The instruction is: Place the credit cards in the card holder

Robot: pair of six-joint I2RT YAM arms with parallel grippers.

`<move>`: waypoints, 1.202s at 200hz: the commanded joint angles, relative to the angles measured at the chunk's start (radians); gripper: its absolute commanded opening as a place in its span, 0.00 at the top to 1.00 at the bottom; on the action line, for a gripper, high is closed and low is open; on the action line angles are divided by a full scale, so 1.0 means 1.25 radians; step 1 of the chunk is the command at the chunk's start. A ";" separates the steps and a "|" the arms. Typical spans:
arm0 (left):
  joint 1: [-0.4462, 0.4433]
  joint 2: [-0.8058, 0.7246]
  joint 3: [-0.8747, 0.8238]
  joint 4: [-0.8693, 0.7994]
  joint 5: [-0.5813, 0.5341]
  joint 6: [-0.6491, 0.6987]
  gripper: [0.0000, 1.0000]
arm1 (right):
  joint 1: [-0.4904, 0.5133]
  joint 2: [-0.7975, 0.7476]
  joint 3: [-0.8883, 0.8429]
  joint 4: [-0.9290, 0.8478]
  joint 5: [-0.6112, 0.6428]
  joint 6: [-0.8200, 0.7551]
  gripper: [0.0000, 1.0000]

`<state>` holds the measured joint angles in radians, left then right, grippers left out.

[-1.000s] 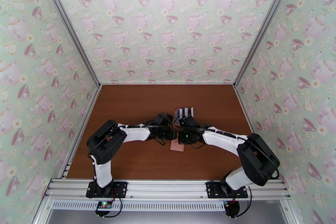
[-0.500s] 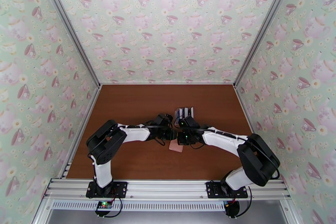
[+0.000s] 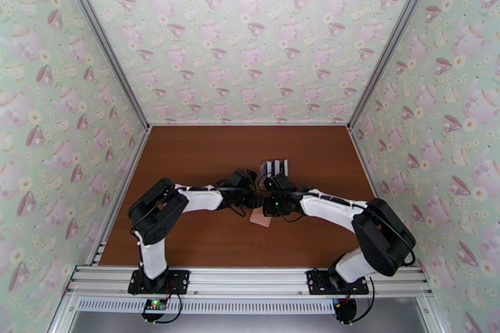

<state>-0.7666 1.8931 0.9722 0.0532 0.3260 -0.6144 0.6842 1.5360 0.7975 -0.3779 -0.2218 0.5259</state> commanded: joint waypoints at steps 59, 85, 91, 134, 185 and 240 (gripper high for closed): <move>-0.008 0.028 -0.049 -0.054 0.013 -0.015 0.64 | 0.011 0.083 0.000 -0.008 0.002 0.006 1.00; -0.007 0.023 -0.062 -0.049 0.013 -0.017 0.64 | 0.011 0.097 0.001 -0.010 0.013 0.010 1.00; -0.007 0.021 -0.066 -0.047 0.013 -0.017 0.64 | 0.011 0.098 0.002 -0.014 0.016 0.011 1.00; -0.005 0.016 -0.093 -0.029 0.011 -0.024 0.64 | 0.011 0.124 0.004 -0.019 0.017 0.016 1.00; -0.002 -0.003 -0.137 -0.011 -0.011 -0.034 0.64 | 0.011 0.149 0.003 -0.019 0.017 0.023 1.00; 0.006 -0.024 -0.154 -0.025 -0.027 -0.030 0.64 | 0.009 0.138 0.008 -0.037 0.026 0.022 1.00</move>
<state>-0.7547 1.8473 0.8436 0.2264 0.2951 -0.6487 0.6846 1.6215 0.8520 -0.4084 -0.2497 0.5369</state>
